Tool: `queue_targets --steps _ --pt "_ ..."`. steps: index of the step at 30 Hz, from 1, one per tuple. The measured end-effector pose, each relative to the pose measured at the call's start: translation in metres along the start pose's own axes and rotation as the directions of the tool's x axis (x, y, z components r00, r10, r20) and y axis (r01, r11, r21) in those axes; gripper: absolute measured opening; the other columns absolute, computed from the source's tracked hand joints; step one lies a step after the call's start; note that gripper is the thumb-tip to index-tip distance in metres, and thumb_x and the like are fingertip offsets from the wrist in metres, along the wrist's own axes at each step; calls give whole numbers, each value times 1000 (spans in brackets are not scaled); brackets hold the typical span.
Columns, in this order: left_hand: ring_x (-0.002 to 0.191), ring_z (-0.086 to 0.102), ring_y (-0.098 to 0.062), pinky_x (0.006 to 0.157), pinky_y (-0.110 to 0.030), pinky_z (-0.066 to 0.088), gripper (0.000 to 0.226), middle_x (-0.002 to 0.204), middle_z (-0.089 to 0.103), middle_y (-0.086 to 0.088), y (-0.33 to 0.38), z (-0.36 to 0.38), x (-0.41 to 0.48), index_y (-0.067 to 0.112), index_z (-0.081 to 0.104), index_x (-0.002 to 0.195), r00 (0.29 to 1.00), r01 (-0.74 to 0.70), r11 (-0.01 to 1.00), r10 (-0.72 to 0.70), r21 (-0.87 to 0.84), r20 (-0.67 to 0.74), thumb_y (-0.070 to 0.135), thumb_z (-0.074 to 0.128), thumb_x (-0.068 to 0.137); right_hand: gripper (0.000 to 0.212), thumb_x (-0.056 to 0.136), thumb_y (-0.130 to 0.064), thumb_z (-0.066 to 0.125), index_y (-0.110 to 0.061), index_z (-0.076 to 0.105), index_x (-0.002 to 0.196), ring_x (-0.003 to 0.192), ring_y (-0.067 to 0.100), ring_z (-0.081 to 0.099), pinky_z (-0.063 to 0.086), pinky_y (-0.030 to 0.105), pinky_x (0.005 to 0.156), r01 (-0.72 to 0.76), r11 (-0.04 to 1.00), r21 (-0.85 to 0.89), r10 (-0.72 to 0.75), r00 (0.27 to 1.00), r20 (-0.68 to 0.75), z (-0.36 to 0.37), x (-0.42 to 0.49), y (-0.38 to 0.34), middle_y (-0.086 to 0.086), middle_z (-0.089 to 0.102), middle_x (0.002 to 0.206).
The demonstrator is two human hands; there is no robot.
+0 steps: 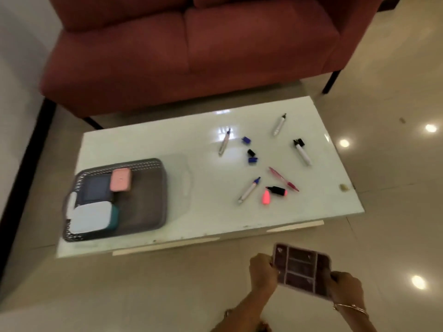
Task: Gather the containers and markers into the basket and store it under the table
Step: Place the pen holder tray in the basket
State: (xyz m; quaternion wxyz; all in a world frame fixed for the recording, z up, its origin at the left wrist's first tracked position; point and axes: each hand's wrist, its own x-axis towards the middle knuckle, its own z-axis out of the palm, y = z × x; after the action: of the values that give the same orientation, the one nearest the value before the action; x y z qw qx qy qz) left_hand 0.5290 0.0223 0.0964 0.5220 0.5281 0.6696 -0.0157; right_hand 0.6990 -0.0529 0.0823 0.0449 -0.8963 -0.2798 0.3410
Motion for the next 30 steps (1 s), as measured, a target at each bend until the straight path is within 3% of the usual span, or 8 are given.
queue_targets --steps 3,5,9,11,13,18,23,30 --pt "75 70 -21 53 -24 35 12 78 73 -22 -2 -103 -27 4 74 77 988 -73 995 63 -64 -139 12 68 72 54 86 -26 60 -18 37 37 58 29 55 30 31 55 138 990 5 -138 990 25 -14 -55 -87 15 51 49" --pt "71 70 -17 58 -27 46 13 76 75 -18 -17 -173 -33 8 76 78 970 -84 986 48 -143 -240 16 75 69 53 82 -26 65 -20 38 37 55 26 52 29 31 54 238 970 48 -239 971 11 -11 -83 -150 14 52 45" --pt "72 68 -27 73 -41 57 11 78 74 -21 -63 -286 -21 2 75 80 937 -22 949 -90 -314 -338 9 76 72 34 82 -33 63 -11 66 57 67 30 64 42 33 60 421 906 46 -423 903 75 30 -114 -268 17 71 66" --pt "74 69 -32 77 -47 57 11 80 73 -23 -89 -329 -5 -1 74 82 910 42 946 -169 -322 -378 7 74 74 34 84 -33 58 -5 68 68 77 33 64 43 33 64 472 881 -22 -466 875 131 62 -119 -321 17 72 75" --pt "75 69 -33 75 -42 57 14 80 74 -22 -111 -358 9 0 74 84 872 90 963 -199 -253 -447 10 75 74 34 85 -31 55 -2 67 73 82 34 63 41 32 64 503 862 -63 -486 855 182 91 -121 -361 19 71 81" --pt "77 68 -35 71 -36 52 11 81 74 -23 -149 -405 47 1 75 82 838 158 976 -214 -152 -503 10 71 76 34 89 -31 51 -3 68 83 84 31 65 43 28 67 532 841 -99 -496 831 253 152 -112 -426 16 71 88" --pt "89 66 -35 70 -30 45 17 93 73 -21 -171 -418 84 2 73 94 859 202 977 -212 -73 -466 12 63 85 35 90 -33 51 -2 66 92 89 31 64 50 36 78 525 838 -148 -470 833 292 188 -96 -452 18 70 95" --pt "86 66 -32 63 -26 38 17 91 72 -22 -202 -412 112 -2 71 90 902 264 964 -240 18 -360 5 55 87 31 91 -27 53 0 62 102 99 33 63 50 38 86 487 840 -239 -405 856 322 224 -93 -457 20 67 107"
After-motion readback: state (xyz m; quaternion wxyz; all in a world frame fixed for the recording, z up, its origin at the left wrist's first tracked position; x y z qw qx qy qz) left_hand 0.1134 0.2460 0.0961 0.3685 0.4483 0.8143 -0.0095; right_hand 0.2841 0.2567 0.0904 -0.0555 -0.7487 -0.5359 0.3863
